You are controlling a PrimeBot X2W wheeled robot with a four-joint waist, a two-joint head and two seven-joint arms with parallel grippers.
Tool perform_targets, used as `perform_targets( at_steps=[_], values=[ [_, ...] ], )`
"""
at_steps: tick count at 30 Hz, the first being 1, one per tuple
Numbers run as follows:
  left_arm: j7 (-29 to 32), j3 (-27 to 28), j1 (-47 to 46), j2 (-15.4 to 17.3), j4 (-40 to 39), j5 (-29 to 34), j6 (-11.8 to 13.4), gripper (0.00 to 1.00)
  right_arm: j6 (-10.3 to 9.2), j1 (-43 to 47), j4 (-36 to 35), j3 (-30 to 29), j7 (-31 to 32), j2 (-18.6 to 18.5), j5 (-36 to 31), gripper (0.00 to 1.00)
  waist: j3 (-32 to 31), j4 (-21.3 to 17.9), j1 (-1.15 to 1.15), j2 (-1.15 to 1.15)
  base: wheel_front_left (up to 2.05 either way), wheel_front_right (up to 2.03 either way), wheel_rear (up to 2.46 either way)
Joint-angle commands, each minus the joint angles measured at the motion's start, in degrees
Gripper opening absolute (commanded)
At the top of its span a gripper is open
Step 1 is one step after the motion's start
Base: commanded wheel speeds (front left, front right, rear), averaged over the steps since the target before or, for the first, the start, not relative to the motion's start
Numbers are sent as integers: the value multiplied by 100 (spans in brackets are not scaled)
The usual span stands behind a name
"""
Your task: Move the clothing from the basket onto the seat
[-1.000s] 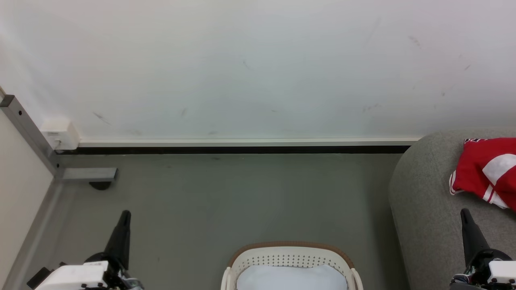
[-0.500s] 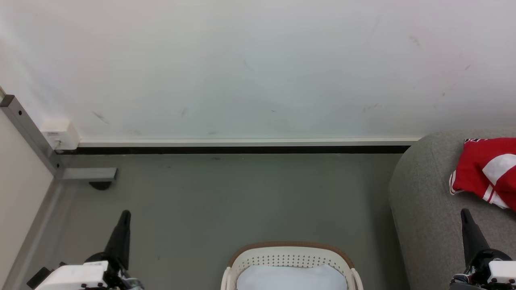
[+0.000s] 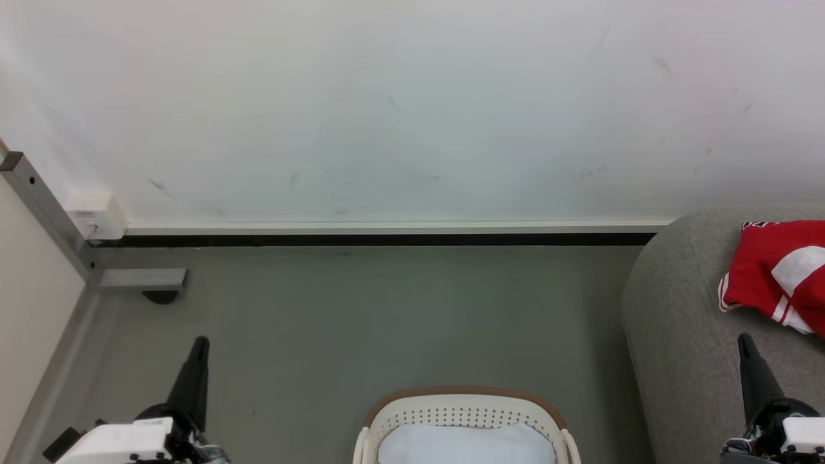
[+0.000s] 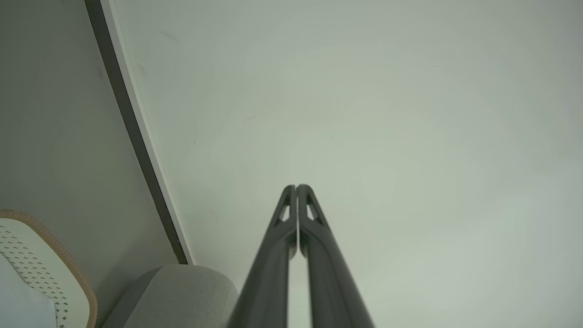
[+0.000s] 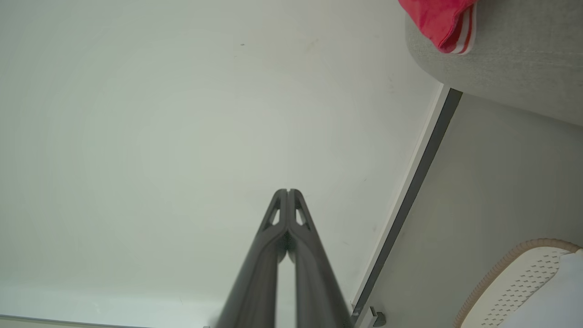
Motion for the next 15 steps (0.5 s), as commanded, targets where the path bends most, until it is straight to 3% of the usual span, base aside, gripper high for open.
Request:
perform_targets(
  at_steps=[1,15],
  values=[
    [23,16,-43,23,-25,-73,9,0,-12,-35,-31,13,-20,-28,60,0,0,0,0,0,0,0,0],
    [23,16,-42,23,-26,-74,6,0,-12,-37,-49,76,-74,-87,107,0,1,0,0,0,0,0,0]
  ],
)
